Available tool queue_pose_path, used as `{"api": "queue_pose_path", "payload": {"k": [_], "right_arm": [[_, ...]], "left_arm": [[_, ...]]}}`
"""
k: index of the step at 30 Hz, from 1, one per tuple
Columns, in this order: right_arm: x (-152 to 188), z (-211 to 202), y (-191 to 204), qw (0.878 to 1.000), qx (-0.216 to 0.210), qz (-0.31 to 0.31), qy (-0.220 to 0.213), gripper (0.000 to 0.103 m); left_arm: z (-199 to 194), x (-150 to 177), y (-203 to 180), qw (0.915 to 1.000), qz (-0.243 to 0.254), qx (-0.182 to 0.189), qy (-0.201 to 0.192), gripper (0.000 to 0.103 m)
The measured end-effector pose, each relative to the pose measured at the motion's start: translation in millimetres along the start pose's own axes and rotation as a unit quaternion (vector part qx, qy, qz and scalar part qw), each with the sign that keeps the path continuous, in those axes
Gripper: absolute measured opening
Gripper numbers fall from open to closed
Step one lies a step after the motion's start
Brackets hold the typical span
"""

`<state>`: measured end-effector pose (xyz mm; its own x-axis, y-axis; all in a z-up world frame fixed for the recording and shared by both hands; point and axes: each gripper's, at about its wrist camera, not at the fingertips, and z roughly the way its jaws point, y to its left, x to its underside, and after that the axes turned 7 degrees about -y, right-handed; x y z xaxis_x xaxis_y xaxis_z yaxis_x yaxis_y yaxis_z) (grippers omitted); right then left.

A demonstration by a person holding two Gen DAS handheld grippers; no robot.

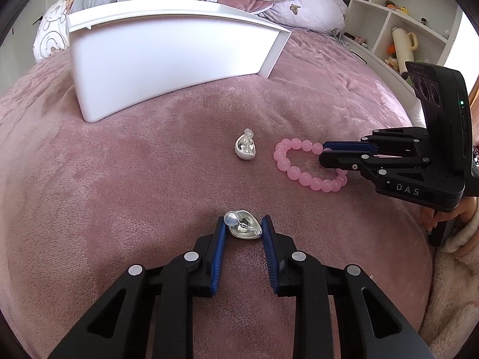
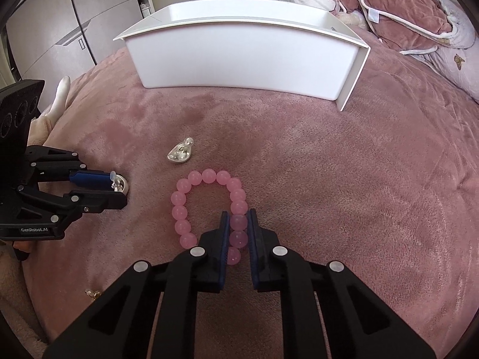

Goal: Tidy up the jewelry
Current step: 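Grasp the pink bead bracelet with right tool while left tool grasps silver heart pendant, then carry the pink bracelet and silver heart pendant over the white bin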

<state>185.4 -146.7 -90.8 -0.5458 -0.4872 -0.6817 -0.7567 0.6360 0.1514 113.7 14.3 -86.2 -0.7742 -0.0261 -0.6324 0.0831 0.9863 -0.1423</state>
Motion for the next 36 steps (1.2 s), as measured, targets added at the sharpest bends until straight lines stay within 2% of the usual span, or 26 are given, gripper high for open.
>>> {"api": "queue_pose_path", "payload": {"k": [10,18,26,36], "right_arm": [[-15,-22,-6,0.999,0.006,0.012,-0.039,0.012],[-51,-43,-21,0.996,0.003,0.033,-0.082,0.012],[-107,-61,-36,0.99,0.005,0.035,-0.135,0.012],[-189,-79,-43,0.98,0.006,0.023,-0.198,0.012]], "left_arm": [[-18,-8,1,0.9993,0.006,-0.027,-0.026,0.028],[-40,-40,4,0.9957,0.024,-0.055,-0.071,0.029],[-55,-93,10,0.9928,0.022,-0.054,-0.104,0.029],[-68,-161,15,0.9872,0.029,-0.071,-0.14,0.029]]}}
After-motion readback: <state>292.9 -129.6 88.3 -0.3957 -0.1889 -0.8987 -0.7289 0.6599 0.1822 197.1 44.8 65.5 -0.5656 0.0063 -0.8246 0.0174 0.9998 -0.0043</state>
